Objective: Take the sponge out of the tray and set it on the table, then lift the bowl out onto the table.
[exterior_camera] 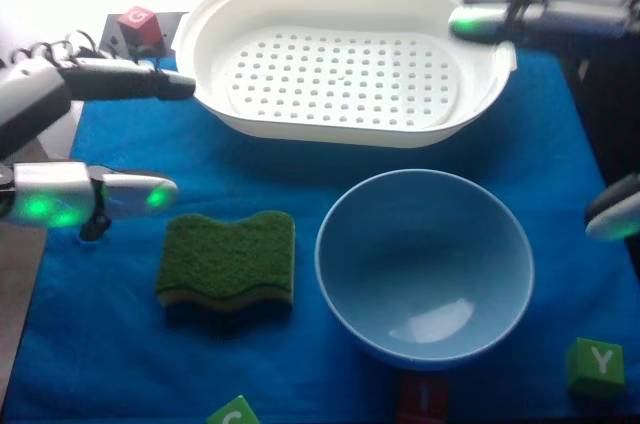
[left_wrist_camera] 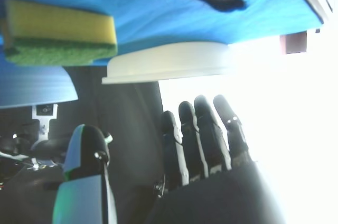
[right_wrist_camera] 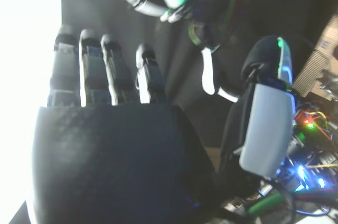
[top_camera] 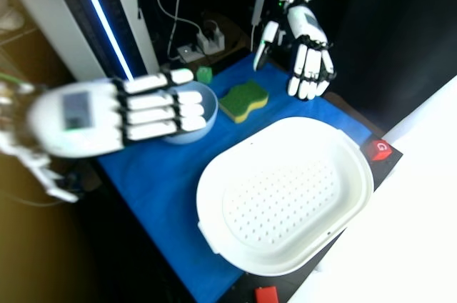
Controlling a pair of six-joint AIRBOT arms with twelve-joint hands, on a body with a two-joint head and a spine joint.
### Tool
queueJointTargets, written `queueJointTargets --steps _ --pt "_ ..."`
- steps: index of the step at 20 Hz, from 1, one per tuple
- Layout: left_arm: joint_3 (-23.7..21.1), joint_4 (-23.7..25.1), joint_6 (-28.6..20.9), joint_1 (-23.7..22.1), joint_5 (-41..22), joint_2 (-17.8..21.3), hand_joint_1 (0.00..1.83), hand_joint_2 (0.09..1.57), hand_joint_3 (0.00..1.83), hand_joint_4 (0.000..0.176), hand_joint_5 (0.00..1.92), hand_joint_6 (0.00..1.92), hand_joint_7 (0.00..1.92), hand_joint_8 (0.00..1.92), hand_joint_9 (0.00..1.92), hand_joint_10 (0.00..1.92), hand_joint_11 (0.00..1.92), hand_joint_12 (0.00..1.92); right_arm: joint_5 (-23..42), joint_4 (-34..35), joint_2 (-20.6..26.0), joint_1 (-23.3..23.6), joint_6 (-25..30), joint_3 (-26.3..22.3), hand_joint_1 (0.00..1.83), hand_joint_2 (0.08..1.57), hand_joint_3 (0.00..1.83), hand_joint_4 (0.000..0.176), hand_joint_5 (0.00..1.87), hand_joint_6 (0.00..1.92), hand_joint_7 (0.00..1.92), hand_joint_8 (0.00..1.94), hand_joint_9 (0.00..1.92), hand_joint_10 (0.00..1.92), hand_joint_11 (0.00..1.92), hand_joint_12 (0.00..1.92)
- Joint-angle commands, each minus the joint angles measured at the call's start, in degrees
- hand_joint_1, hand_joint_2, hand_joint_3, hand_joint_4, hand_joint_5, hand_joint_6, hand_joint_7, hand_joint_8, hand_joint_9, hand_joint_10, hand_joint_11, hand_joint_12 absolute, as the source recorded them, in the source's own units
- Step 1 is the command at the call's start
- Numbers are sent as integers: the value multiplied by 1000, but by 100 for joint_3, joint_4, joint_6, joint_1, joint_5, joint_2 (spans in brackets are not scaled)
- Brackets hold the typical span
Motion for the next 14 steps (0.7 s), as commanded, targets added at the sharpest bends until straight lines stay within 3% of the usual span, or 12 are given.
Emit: queueJointTargets --steps 1,3,4,5,6,8,9,10,14 --pt "-25 -194 -34 23 -1055 63 628 1011 3 98 441 2 357 2 194 2 0 265 546 480 7 56 -14 -39 545 890 22 94 0 0 0 0 0 0 0 0" --pt "-139 -330 -33 186 -1543 176 667 975 0 66 345 0 236 0 101 0 0 147 566 761 -19 46 -45 48 614 905 21 116 11 4 0 0 0 0 0 0" --pt "-169 -347 -32 206 -1648 201 669 961 0 71 298 0 182 1 52 1 0 49 568 830 -29 33 -74 67 588 911 20 124 13 4 0 0 0 0 0 0" --pt "-187 -351 -31 213 -1742 215 666 939 0 97 231 0 110 0 10 0 0 9 568 911 -40 14 -170 82 604 913 18 134 24 7 0 0 0 0 0 0" --pt "-191 -357 -31 212 -1792 216 663 933 0 101 194 0 67 0 1 0 0 1 567 1013 -57 -29 -285 84 630 903 10 131 37 11 0 0 0 0 0 0" --pt "-191 -420 13 210 -1833 216 631 924 0 111 134 0 13 0 0 0 0 0 569 1265 -157 -95 -386 156 658 901 7 151 26 3 0 0 0 0 0 0" --pt "-190 -454 14 211 -1850 215 631 931 0 94 128 0 2 0 0 0 0 0 573 1336 -214 -95 -389 212 576 914 12 158 17 0 0 0 0 0 0 0" --pt "-190 -477 14 213 -1861 213 631 922 0 104 135 4 3 1 0 0 0 0 598 1420 -299 -95 -389 293 527 925 14 175 1 0 0 0 0 0 0 0" --pt "-190 -503 19 212 -1926 213 681 916 0 118 156 9 11 3 0 0 0 0 598 1516 -372 -96 -389 383 434 955 20 171 0 0 0 0 0 0 0 0"
